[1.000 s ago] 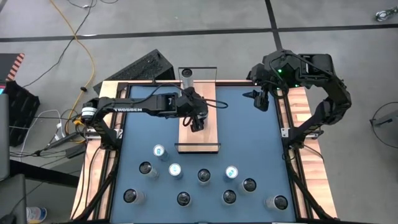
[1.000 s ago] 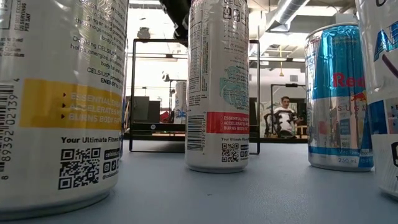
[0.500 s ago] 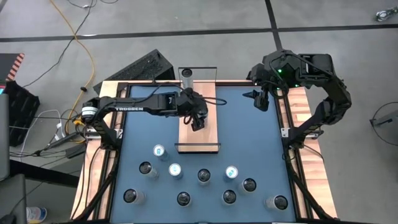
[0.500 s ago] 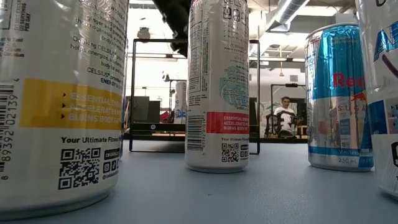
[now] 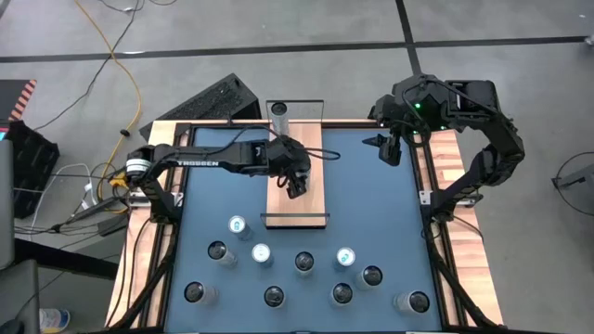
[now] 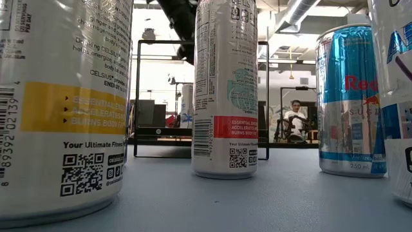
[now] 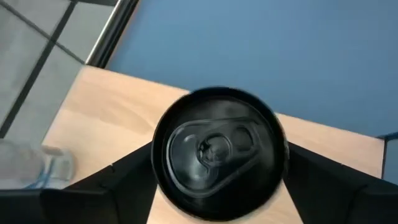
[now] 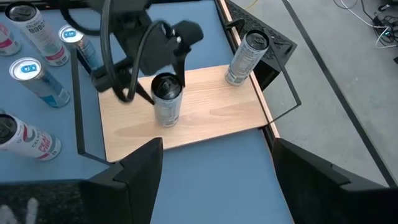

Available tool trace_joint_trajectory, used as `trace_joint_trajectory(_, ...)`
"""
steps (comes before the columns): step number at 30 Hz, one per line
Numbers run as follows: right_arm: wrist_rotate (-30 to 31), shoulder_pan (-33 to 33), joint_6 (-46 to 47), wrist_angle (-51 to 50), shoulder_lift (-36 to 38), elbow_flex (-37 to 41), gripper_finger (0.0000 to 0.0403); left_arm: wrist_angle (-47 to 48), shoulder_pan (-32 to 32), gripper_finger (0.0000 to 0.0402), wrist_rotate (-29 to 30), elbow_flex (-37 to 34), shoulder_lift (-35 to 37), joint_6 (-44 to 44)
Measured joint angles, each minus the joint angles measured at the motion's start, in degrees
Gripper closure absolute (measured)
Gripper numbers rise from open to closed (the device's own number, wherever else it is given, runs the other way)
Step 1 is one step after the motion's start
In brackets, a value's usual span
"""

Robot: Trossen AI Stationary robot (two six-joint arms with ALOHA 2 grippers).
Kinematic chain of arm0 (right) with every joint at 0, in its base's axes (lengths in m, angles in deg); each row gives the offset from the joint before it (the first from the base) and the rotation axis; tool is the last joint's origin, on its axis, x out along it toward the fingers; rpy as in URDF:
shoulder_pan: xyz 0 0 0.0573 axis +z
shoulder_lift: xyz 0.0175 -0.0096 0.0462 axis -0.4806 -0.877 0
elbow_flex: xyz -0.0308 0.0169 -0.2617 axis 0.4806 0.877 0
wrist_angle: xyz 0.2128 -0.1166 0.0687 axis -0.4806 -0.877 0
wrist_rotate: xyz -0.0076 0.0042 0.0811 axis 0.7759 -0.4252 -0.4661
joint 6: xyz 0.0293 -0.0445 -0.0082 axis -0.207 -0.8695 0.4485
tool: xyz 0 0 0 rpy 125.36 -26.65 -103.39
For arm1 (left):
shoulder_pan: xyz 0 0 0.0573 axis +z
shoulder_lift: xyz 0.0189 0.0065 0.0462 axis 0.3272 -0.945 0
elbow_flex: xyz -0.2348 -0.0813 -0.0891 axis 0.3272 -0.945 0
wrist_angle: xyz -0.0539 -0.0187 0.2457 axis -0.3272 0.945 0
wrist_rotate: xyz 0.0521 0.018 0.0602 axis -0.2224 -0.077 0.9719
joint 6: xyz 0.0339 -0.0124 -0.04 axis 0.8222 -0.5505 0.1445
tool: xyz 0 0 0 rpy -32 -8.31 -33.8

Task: Place canned beverage on shelf
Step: Put the top white-blue soda can on the shelf

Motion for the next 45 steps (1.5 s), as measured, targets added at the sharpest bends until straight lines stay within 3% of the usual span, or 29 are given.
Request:
trace_joint_trajectory(5,0.0,0.0,0.2,0.0,0.0,0.0,0.0116,0.3,-0.2,0.0147,-1.2,0.1,-0.3,-0.4)
trace_joint_trajectory(10,0.0,0.0,0.5,0.0,0.0,0.0,0.0116,2.0,0.0,0.0154,-1.7,1.4,0.0,2.5)
trace_joint_trajectory(16,0.0,0.0,0.2,0.6,0.0,0.0,0.0116,5.7,1.6,0.0154,-9.7,5.8,0.1,12.7)
trace_joint_trajectory(31,0.1,-1.5,-0.5,7.6,0.1,2.2,0.0116,9.0,18.8,0.0154,-34.2,16.1,0.4,32.3)
trace_joint_trajectory(38,0.1,-3.6,-1.4,12.6,0.2,8.5,0.0116,8.8,27.2,0.0154,-37.2,16.2,-0.5,38.1)
trace_joint_trajectory(45,0.1,-3.8,0.0,18.7,0.1,15.0,0.0116,6.3,30.7,0.0154,-40.4,16.2,-3.1,39.4)
